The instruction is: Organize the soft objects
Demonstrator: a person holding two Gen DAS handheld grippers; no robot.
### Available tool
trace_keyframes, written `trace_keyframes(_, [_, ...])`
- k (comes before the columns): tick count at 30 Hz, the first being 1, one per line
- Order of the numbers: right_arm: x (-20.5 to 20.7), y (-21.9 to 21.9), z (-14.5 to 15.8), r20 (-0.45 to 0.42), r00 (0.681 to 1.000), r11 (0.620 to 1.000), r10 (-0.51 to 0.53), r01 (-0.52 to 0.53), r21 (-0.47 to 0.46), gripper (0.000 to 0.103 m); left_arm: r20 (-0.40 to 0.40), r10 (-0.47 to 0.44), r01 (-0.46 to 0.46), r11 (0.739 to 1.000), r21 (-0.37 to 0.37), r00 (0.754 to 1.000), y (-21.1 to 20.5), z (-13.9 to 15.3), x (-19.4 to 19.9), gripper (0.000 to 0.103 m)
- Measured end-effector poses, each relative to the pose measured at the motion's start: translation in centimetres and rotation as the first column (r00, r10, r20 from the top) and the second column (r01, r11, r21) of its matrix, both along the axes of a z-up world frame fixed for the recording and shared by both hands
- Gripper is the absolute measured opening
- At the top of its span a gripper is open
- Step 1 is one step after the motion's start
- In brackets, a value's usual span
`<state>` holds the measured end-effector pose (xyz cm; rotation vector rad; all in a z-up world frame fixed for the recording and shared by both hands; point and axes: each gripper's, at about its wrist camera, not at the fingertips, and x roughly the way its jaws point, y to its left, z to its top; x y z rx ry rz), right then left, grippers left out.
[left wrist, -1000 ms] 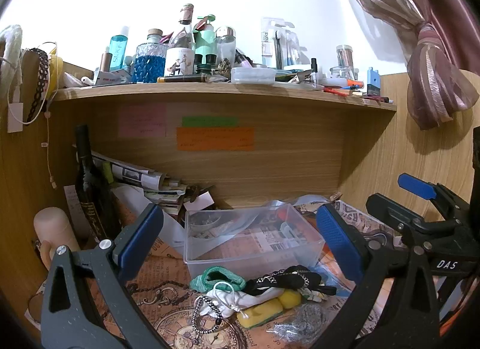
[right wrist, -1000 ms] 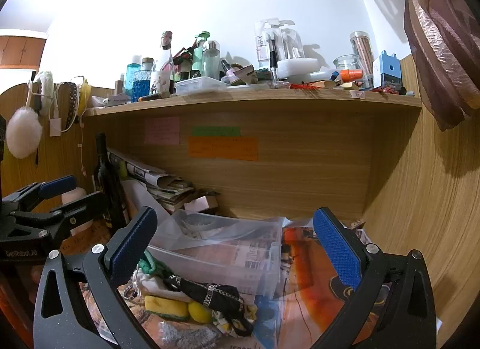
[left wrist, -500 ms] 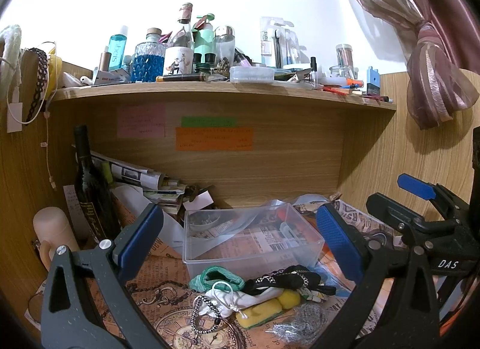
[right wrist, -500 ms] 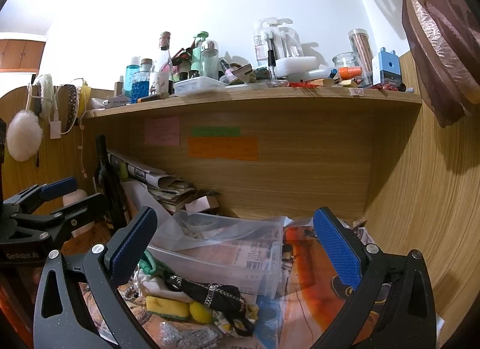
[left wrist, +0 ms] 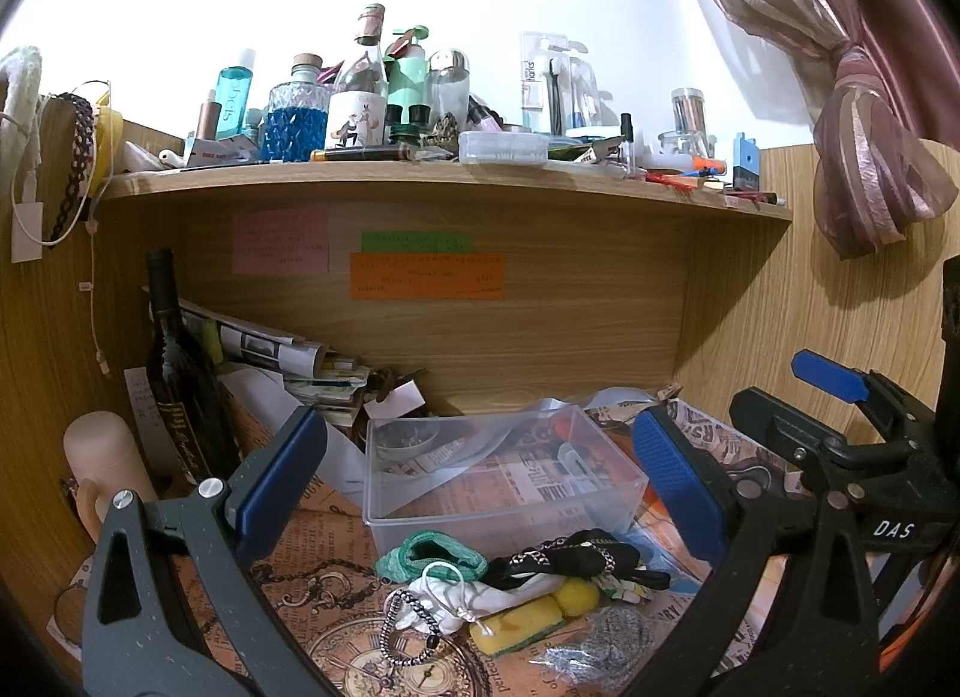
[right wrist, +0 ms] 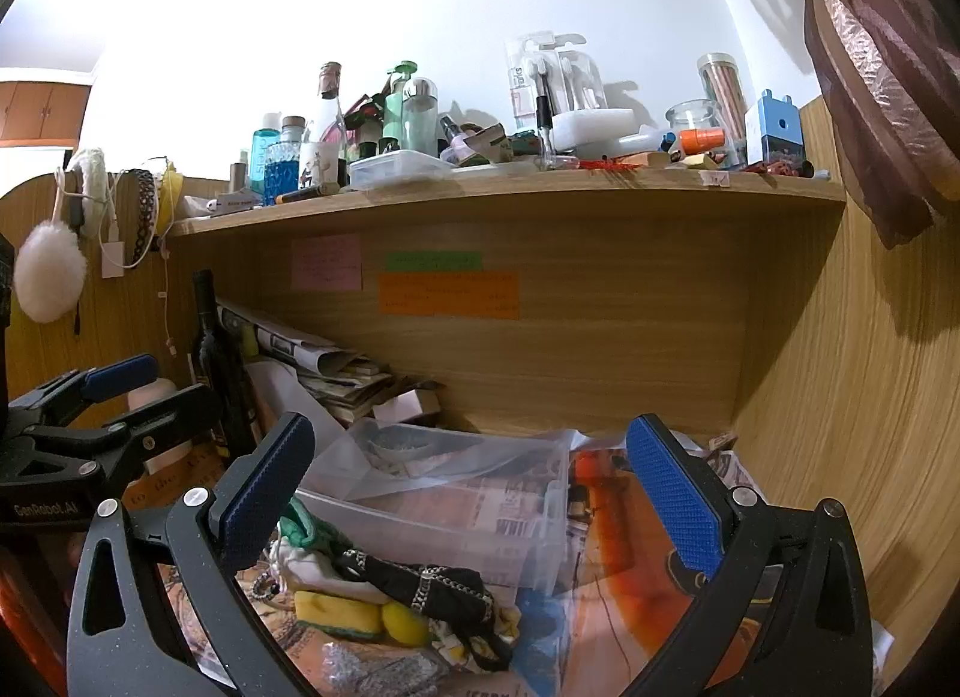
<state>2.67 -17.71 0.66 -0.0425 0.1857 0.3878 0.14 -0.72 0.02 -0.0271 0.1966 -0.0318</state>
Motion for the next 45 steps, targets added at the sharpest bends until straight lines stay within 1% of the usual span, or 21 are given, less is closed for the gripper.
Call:
trace_keyframes(25, [0.0, 0.2, -0.1, -0.006, 1.0, 1.0, 0.006, -0.005, 0.009, 0.103, 0.003, 0.0, 0.0, 1.0, -0.002, 1.0, 0.0, 0.1, 0.0, 0.103])
trace_keyframes(30, [0.2, 0.4, -0.3, -0.017, 1.0, 1.0, 0.0, 0.0, 0.006, 0.103, -0.011, 0.005, -0.005, 1.0, -0.007, 1.0, 0.4, -0.3, 0.4, 0.103])
trace_keyframes(35, [1.1, 0.3, -1.3, -0.052, 0.999, 1.0, -0.009, 0.009, -0.007, 0.103, -0.063, 0.019, -0.02, 1.0, -0.011, 0.998, 1.2, -1.8, 1.4, 0.103])
trace_keyframes(39, [1.9, -0.1, -2.7, -0.094, 0.995, 0.999, -0.015, 0.012, -0.035, 0.103, -0.149, 0.03, -0.034, 0.999, -0.03, 0.988, 2.6, -4.1, 2.8, 0.103])
trace_keyframes(41, [2.5, -0.2, -3.6, -0.131, 0.991, 0.999, -0.016, 0.009, -0.049, 0.103, -0.198, 0.037, -0.046, 0.998, -0.043, 0.979, 3.2, -5.3, 3.5, 0.103])
trace_keyframes(45, [3.9, -0.4, -5.8, -0.239, 0.971, 0.999, 0.007, -0.019, -0.047, 0.103, -0.281, 0.062, -0.075, 0.997, -0.035, 0.958, 3.9, -7.9, 4.7, 0.103])
